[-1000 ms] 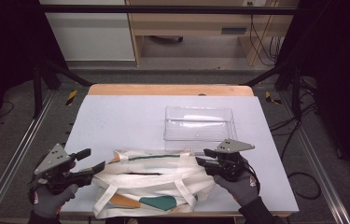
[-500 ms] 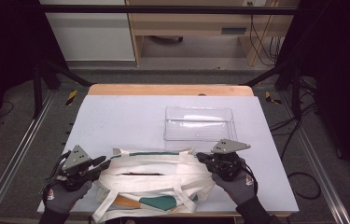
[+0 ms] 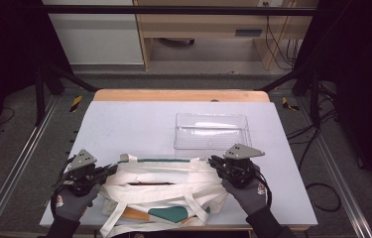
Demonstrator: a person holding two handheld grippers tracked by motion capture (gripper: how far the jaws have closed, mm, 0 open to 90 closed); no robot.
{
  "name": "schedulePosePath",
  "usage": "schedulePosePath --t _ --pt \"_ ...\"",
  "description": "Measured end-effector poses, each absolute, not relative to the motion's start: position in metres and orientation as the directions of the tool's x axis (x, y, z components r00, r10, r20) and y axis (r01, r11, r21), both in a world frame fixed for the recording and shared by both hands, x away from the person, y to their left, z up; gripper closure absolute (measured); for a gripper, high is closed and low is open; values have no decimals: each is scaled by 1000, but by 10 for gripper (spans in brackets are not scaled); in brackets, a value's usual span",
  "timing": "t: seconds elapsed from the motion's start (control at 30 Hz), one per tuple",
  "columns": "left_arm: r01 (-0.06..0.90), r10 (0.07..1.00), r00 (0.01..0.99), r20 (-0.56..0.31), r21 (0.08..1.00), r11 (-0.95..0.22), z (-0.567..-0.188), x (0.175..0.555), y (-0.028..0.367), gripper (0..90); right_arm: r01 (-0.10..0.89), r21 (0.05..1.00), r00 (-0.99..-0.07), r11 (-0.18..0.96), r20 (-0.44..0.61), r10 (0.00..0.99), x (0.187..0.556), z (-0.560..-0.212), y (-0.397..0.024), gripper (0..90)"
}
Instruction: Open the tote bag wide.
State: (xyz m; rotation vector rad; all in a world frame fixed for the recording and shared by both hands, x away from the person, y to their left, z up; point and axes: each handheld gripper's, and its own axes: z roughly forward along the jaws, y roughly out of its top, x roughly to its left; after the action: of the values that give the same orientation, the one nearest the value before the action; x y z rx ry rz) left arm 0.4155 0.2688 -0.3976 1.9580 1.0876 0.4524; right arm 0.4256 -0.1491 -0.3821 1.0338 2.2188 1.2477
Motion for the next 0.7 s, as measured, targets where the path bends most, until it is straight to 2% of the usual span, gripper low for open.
schedulePosePath --t 0.1,0.2,0.27,0.37,0.43,0.53,0.57,0.7 --pt "540 838 534 -113 809 -235 -404 417 271 866 354 885 -701 302 37 713 410 -372 -145 657" --pt "534 844 524 -111 815 -225 -404 415 270 862 327 885 -755 331 35 654 397 -373 -132 563" --pt "532 848 520 -104 816 -227 -404 415 268 859 309 878 -779 365 14 627 390 -377 -122 528" --pt "533 850 517 -103 816 -225 -405 415 268 858 317 872 -802 372 37 597 385 -381 -113 509" --pt "543 852 510 -115 811 -216 -407 416 267 858 329 852 -832 407 57 552 380 -391 -102 464" --pt "548 853 508 -118 809 -214 -409 416 267 856 328 842 -840 429 52 540 377 -398 -98 433" --pt "551 853 508 -120 807 -215 -410 417 267 855 324 834 -843 447 39 537 375 -403 -96 387" --pt "555 853 507 -124 804 -213 -411 417 267 850 320 815 -844 483 14 535 374 -413 -92 322"
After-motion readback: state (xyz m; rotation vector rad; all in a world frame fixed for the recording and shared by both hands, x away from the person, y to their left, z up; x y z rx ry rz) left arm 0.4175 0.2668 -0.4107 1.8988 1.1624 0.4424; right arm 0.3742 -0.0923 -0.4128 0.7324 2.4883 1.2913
